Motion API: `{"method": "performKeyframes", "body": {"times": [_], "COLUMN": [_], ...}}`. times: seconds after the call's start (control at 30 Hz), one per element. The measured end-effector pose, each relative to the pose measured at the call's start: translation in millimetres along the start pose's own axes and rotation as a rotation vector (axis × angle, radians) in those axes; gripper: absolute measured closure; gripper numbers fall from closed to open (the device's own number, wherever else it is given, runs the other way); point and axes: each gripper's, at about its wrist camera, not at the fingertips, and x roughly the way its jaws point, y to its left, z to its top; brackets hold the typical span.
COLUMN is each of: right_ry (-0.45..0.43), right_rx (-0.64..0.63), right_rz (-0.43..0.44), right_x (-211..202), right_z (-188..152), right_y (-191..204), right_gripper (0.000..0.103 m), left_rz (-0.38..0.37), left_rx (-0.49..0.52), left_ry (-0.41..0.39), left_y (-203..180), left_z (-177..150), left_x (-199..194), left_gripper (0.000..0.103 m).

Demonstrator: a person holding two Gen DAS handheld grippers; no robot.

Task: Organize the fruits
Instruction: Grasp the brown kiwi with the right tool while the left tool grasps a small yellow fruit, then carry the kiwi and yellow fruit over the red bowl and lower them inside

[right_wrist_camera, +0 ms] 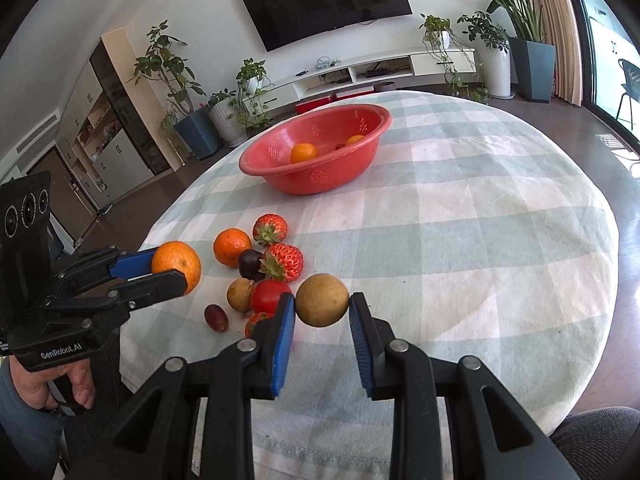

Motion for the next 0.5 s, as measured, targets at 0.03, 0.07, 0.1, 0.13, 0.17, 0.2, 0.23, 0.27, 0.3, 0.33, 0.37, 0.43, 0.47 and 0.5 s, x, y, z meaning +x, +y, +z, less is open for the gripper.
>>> {"method": "performKeyframes", "body": {"times": [0.03, 0.07, 0.1, 0.13, 0.17, 0.2, 0.23, 0.27, 0.3, 0.33, 0.37, 0.43, 0.47, 0.5], "right_ry": [-0.012, -0.025, -0.039, -0.051, -0.067, -0.086, -0.106, -0.128, -0.145, -0.154, -0.167, -0.174, -0.171, -0.164], "right_rx": [-0.007, -0.014, -0.015, -0.016, -0.019, -0.025, -0.038, -0.054, -0.073, -0.089, -0.103, -0.131, -0.137, -0.145], "right_rz": [-0.008, -0.017, -0.026, -0.032, -0.037, -0.039, -0.043, -0.049, -0.051, -0.052, -0.051, -0.041, -0.037, -0.031], "right_x": [-2, -4, -7, -8, -10, -11, -13, -13, -12, -9, -5, 7, 16, 25], "right_z": [5, 11, 19, 28, 39, 50, 63, 77, 90, 103, 116, 138, 149, 157], "right_y": [0, -1, -3, -5, -6, -7, -6, -4, -1, 2, 5, 12, 15, 18], "right_gripper": [0.073, 0.073, 0.073, 0.073, 0.073, 0.073, 0.073, 0.073, 0.073, 0.073, 0.073, 0.073, 0.073, 0.073], "left_rz": [0.006, 0.013, 0.018, 0.021, 0.022, 0.028, 0.039, 0.048, 0.053, 0.063, 0.073, 0.091, 0.096, 0.102], "left_rx": [-0.004, -0.008, -0.013, -0.018, -0.024, -0.029, -0.035, -0.041, -0.05, -0.059, -0.065, -0.077, -0.079, -0.077], "left_ry": [-0.015, -0.029, -0.042, -0.053, -0.065, -0.075, -0.082, -0.083, -0.08, -0.082, -0.075, -0.054, -0.041, -0.027], "left_y": [5, 11, 16, 21, 27, 33, 38, 45, 52, 58, 63, 74, 78, 82], "left_z": [7, 15, 24, 33, 42, 51, 60, 68, 78, 86, 94, 110, 117, 124], "left_x": [-4, -7, -9, -11, -12, -12, -11, -9, -6, -2, 3, 17, 25, 34], "left_gripper": [0.07, 0.07, 0.07, 0.07, 0.07, 0.07, 0.07, 0.07, 0.07, 0.07, 0.07, 0.07, 0.07, 0.07]}}
